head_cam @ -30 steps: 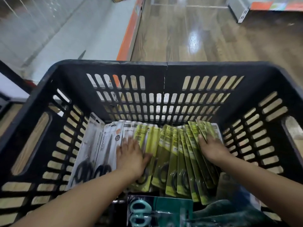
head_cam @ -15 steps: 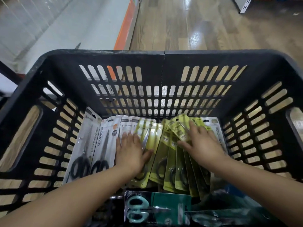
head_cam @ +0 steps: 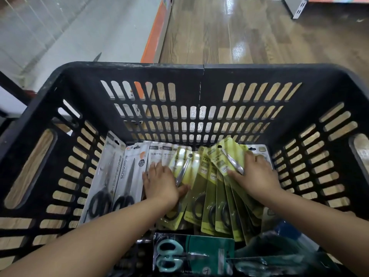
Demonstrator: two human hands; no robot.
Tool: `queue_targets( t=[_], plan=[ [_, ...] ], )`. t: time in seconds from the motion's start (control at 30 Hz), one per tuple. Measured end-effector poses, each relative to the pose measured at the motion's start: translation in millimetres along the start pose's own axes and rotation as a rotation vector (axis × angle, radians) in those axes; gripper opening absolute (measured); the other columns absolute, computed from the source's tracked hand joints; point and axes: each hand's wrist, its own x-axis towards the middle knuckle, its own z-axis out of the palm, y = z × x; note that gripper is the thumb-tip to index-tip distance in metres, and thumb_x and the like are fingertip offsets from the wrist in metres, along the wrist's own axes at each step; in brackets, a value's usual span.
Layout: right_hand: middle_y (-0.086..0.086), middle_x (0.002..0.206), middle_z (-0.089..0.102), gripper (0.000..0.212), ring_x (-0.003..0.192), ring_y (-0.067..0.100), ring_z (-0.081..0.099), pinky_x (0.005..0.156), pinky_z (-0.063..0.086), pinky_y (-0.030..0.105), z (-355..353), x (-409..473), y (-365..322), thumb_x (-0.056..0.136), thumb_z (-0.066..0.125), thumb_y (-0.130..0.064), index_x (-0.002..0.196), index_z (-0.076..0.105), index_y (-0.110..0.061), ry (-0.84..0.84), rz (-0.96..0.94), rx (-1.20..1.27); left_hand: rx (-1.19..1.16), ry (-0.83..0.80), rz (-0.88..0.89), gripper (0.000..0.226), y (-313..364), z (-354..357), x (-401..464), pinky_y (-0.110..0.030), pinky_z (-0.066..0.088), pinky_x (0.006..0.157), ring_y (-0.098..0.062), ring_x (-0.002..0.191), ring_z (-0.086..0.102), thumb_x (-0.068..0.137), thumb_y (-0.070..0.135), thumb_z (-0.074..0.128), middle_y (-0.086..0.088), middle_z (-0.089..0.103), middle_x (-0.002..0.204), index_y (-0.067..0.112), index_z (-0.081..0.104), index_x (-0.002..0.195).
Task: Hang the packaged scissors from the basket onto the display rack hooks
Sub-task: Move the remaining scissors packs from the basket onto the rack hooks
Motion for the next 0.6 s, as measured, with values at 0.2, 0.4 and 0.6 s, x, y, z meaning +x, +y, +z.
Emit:
queue_targets(
  t=[0.2,0.4,0.6],
  plan=[
    [0.014,0.133,0.042,0.072,0.122,0.030,0.042,0.100,0.039,0.040,-3.3,-1.9,-4.6,0.081,0.066,-0.047,0.133,0.037,-0.009,-0.011,0.018,0.069,0.000,0.029,-0.080,0.067,6.3,-6.9,-4.9,-0.039,0.026,0.106,-0.029,0.133,0.026,0.079,0.060,0.061,-0.008,0.035,0.139,0.013,0.046,0.124],
    [0.008,0.120,0.054,0.072,0.101,0.023,0.054,0.077,0.047,0.034,-10.4,-7.8,-11.4,0.077,0.074,-0.038,0.130,0.034,-0.010,-0.087,0.060,0.192,-0.238,-0.077,-0.177,0.089,5.7,-11.3,-5.5,-0.040,0.041,0.100,-0.030,0.125,0.043,0.071,0.045,0.078,-0.012,0.042,0.137,0.009,0.029,0.137],
    [0.013,0.123,0.053,0.068,0.102,0.024,0.054,0.082,0.047,0.034,-18.2,-11.4,-18.6,0.083,0.070,-0.028,0.135,0.032,-0.005,-0.207,0.080,0.390,-0.441,-0.171,-0.184,0.068,12.2,-27.5,-9.8,-0.033,0.044,0.083,-0.027,0.104,0.055,0.073,0.025,0.080,-0.010,0.057,0.119,0.008,0.036,0.121]
  ],
)
